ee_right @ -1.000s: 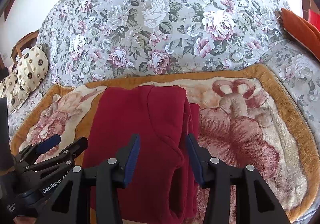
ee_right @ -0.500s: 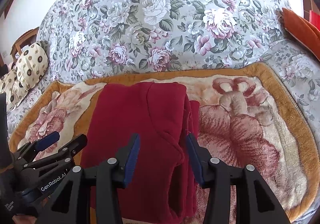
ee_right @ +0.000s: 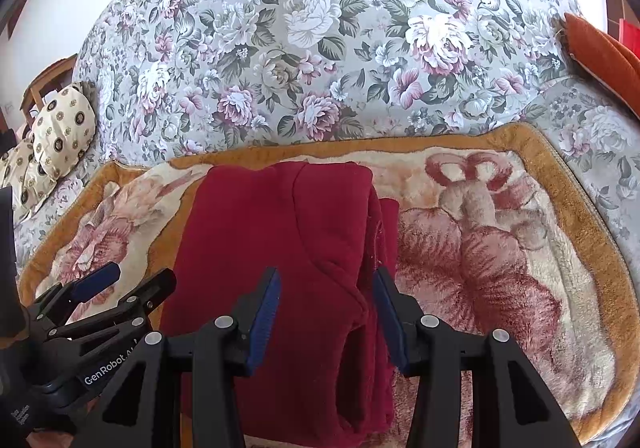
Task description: Fold small clothes
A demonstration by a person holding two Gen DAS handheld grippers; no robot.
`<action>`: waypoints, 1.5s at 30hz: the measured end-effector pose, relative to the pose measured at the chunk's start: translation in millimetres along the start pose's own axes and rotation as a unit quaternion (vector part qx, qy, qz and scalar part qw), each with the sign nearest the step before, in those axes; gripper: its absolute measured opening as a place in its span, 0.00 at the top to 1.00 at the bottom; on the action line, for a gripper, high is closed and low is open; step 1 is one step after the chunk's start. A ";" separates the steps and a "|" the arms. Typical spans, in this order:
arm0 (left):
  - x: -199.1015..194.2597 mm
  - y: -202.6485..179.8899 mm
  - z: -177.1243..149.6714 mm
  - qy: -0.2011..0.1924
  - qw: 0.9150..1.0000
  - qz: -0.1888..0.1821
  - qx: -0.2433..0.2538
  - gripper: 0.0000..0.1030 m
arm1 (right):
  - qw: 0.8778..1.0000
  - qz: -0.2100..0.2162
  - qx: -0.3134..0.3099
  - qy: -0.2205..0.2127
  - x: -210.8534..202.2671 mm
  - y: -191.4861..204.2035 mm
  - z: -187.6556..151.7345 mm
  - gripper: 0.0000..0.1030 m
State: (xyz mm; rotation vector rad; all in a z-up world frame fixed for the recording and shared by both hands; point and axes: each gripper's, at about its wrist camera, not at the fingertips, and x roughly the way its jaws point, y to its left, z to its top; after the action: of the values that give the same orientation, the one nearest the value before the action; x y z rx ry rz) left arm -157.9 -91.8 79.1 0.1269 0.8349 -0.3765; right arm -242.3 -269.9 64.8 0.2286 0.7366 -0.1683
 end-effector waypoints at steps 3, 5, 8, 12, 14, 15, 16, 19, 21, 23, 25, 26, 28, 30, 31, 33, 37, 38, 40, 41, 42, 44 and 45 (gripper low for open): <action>-0.2 -0.6 0.3 0.000 1.000 0.001 0.000 0.24 | 1.000 0.001 0.002 0.002 1.4 -0.4 -1.0 0.55; -0.2 -0.8 0.0 0.000 1.000 0.001 0.000 0.24 | 1.000 0.002 0.004 0.003 1.8 -0.8 -1.2 0.55; -0.3 -1.3 0.0 0.001 1.000 0.002 0.001 0.24 | 1.000 0.001 0.003 0.002 1.7 -0.5 -1.0 0.55; -0.2 -2.5 -0.3 0.000 1.000 0.001 0.002 0.24 | 1.000 0.001 0.001 0.002 1.9 0.3 -0.9 0.55; 0.2 -2.2 -0.9 0.000 1.000 0.001 0.002 0.24 | 1.000 0.001 0.002 0.002 2.0 0.3 -1.0 0.55; 0.1 -2.7 -0.5 0.000 1.000 0.001 0.002 0.24 | 1.000 0.001 0.002 0.002 1.9 0.3 -1.0 0.55; 0.0 -2.9 -0.3 0.000 1.000 0.001 0.002 0.24 | 1.000 0.001 0.002 0.002 1.9 0.3 -1.0 0.55; -0.1 -2.7 -0.3 0.000 1.000 0.001 0.003 0.24 | 1.000 0.002 0.002 0.003 2.2 0.0 -1.1 0.55; 0.0 -2.8 -0.1 0.000 1.000 0.001 0.003 0.24 | 1.000 0.002 0.001 0.001 2.2 0.0 -1.2 0.55; 0.0 -3.1 0.1 0.000 1.000 0.001 0.003 0.24 | 1.000 0.001 0.001 0.002 2.4 1.1 -1.4 0.55; 0.0 -3.4 0.0 0.000 1.000 0.001 0.002 0.24 | 1.000 0.002 0.002 0.002 2.6 1.8 -1.7 0.55; -0.1 -2.9 -0.5 0.001 1.000 0.001 0.002 0.24 | 1.000 0.001 0.002 0.003 3.0 2.4 -2.1 0.55; 0.0 -3.4 0.0 0.000 1.000 0.002 0.002 0.24 | 1.000 0.001 0.002 0.003 2.9 2.5 -2.0 0.55; 0.1 -3.2 0.0 0.000 1.000 0.001 0.003 0.24 | 1.000 0.001 0.002 0.003 3.2 2.8 -2.4 0.55; 0.2 -3.3 0.2 0.000 1.000 0.002 0.003 0.24 | 1.000 0.001 0.002 0.003 3.1 2.9 -2.3 0.55; 0.3 -3.1 0.2 0.001 1.000 0.001 0.003 0.24 | 1.000 0.001 0.001 0.003 3.2 2.9 -2.1 0.55; 0.1 -3.5 0.3 0.000 1.000 0.002 0.003 0.24 | 1.000 0.002 0.000 0.005 4.8 4.7 -3.0 0.55; -0.1 -3.0 -0.3 -0.001 1.000 0.003 0.004 0.24 | 1.000 0.002 0.000 0.005 4.8 5.2 -3.2 0.55; 0.6 -4.8 0.1 -0.002 1.000 0.002 0.005 0.24 | 1.000 0.002 0.001 0.005 4.5 5.3 -3.0 0.55; 0.5 -4.4 -0.5 -0.003 1.000 0.002 0.005 0.24 | 1.000 0.002 0.001 0.006 4.5 5.2 -2.9 0.55; 0.5 -5.1 -1.0 -0.004 1.000 0.003 0.006 0.24 | 1.000 0.002 0.000 0.005 4.4 5.1 -2.8 0.55; 1.2 -5.8 -0.8 -0.003 1.000 0.002 0.006 0.24 | 1.000 0.002 0.000 0.005 4.5 5.0 -2.7 0.55; 1.0 -5.9 -0.9 -0.003 1.000 0.002 0.007 0.24 | 1.000 0.002 0.000 0.005 4.5 5.0 -2.7 0.55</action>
State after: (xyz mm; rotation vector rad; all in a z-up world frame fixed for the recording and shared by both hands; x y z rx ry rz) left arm -160.1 -97.3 77.9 0.1400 0.8266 -0.3777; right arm -239.6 -264.8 60.5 0.2312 0.7466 -0.1641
